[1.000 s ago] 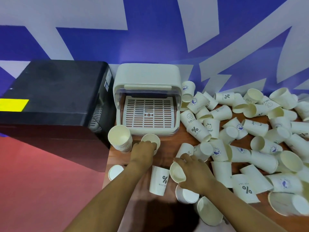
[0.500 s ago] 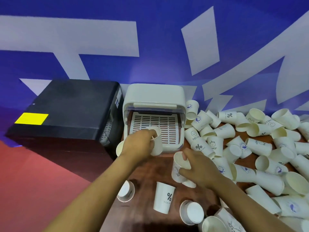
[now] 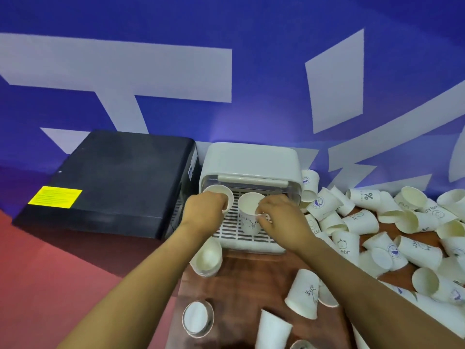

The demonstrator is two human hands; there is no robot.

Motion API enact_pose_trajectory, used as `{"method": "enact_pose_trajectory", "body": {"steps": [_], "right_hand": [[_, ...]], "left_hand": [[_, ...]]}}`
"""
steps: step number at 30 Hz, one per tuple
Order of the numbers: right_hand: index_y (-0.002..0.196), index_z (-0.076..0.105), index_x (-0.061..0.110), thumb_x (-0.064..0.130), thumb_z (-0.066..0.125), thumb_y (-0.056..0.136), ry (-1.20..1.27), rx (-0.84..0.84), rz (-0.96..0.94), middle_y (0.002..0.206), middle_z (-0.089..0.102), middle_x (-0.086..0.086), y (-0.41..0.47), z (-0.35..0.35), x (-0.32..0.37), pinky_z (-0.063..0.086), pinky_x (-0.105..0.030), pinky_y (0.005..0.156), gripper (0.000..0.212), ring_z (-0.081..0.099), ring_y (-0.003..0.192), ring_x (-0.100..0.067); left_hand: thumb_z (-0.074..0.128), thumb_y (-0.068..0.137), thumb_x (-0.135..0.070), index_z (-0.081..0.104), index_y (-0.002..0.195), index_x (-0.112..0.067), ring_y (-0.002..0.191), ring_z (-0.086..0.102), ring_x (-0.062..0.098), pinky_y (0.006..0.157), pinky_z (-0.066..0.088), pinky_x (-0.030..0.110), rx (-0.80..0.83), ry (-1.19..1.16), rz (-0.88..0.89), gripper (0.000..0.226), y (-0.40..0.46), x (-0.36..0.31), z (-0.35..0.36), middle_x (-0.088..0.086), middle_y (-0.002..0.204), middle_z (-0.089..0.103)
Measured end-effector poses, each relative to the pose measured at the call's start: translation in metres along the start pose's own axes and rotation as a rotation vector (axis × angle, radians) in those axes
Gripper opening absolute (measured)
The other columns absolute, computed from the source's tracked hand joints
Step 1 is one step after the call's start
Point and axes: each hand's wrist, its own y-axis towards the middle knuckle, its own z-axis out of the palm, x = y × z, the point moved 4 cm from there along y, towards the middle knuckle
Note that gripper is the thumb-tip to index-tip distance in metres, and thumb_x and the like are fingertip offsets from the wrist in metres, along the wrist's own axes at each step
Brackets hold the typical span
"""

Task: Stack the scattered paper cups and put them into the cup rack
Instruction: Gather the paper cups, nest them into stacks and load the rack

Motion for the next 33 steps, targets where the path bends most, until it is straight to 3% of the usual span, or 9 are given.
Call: {"method": "enact_pose_trajectory", "body": {"steps": [4, 7, 12, 17, 23, 29, 33], "right_hand": [[0.104, 0.068, 0.020, 0.026, 0.051, 0.091, -0.071, 0.077, -0.006, 0.113, 0.062, 0.002, 0.014, 0.023, 0.003, 0.041, -0.033, 0.088, 0.022, 0.048, 0.110, -0.021], [0.108, 0.067, 0.022, 0.028, 0.049, 0.093, -0.100, 0.127, 0.007, 0.115, 0.060, 0.002, 0.019, 0.038, 0.001, 0.038, -0.030, 0.086, 0.024, 0.046, 0.111, -0.020], [0.111, 0.067, 0.021, 0.029, 0.050, 0.093, -0.073, 0.150, 0.042, 0.117, 0.062, 0.003, 0.021, 0.054, -0.010, 0.038, -0.029, 0.087, 0.026, 0.046, 0.111, -0.020], [0.111, 0.067, 0.021, 0.028, 0.051, 0.092, -0.079, 0.182, 0.058, 0.119, 0.061, 0.003, 0.023, 0.061, -0.012, 0.040, -0.030, 0.088, 0.026, 0.046, 0.113, -0.019], [0.100, 0.073, 0.016, 0.025, 0.060, 0.086, -0.031, 0.151, 0.069, 0.107, 0.067, -0.001, 0.026, 0.072, -0.006, 0.044, -0.034, 0.087, 0.021, 0.050, 0.106, -0.023], [0.112, 0.069, 0.023, 0.035, 0.061, 0.087, -0.013, 0.239, 0.087, 0.117, 0.063, 0.006, 0.017, 0.081, -0.010, 0.040, -0.030, 0.091, 0.028, 0.045, 0.112, -0.017], [0.122, 0.061, 0.028, 0.046, 0.062, 0.083, 0.016, 0.238, 0.097, 0.126, 0.058, 0.008, 0.010, 0.077, -0.015, 0.037, -0.029, 0.095, 0.043, 0.044, 0.116, -0.016]], "left_hand": [[0.047, 0.086, -0.005, 0.051, 0.088, -0.025, 0.071, 0.047, 0.020, 0.062, 0.035, 0.028, 0.053, 0.043, 0.052, 0.020, 0.009, 0.000, 0.017, -0.001, 0.089, 0.064], [0.047, 0.085, -0.004, 0.043, 0.084, -0.025, 0.076, 0.055, 0.023, 0.062, 0.034, 0.029, 0.041, 0.053, 0.109, 0.021, 0.015, -0.001, 0.024, 0.001, 0.090, 0.064], [0.048, 0.083, -0.002, 0.058, 0.101, -0.020, 0.086, 0.061, 0.025, 0.066, 0.034, 0.027, 0.077, 0.099, 0.144, 0.027, 0.013, 0.000, 0.035, 0.002, 0.096, 0.065], [0.049, 0.085, -0.002, 0.058, 0.104, -0.020, 0.091, 0.062, 0.026, 0.068, 0.037, 0.028, 0.126, 0.112, 0.118, 0.028, 0.027, 0.005, 0.045, 0.002, 0.101, 0.066], [0.048, 0.088, -0.002, 0.058, 0.109, -0.019, 0.099, 0.062, 0.023, 0.074, 0.041, 0.029, 0.200, 0.140, 0.113, 0.029, 0.038, 0.001, 0.067, 0.003, 0.108, 0.065], [0.051, 0.091, -0.013, 0.057, 0.116, -0.019, 0.106, 0.060, 0.022, 0.090, 0.044, 0.034, 0.316, 0.103, 0.076, 0.026, 0.032, 0.009, 0.085, 0.002, 0.115, 0.063], [0.051, 0.092, -0.025, 0.056, 0.118, -0.019, 0.104, 0.060, 0.022, 0.088, 0.043, 0.033, 0.317, 0.046, 0.060, 0.028, 0.028, 0.009, 0.076, 0.000, 0.114, 0.065]]}}
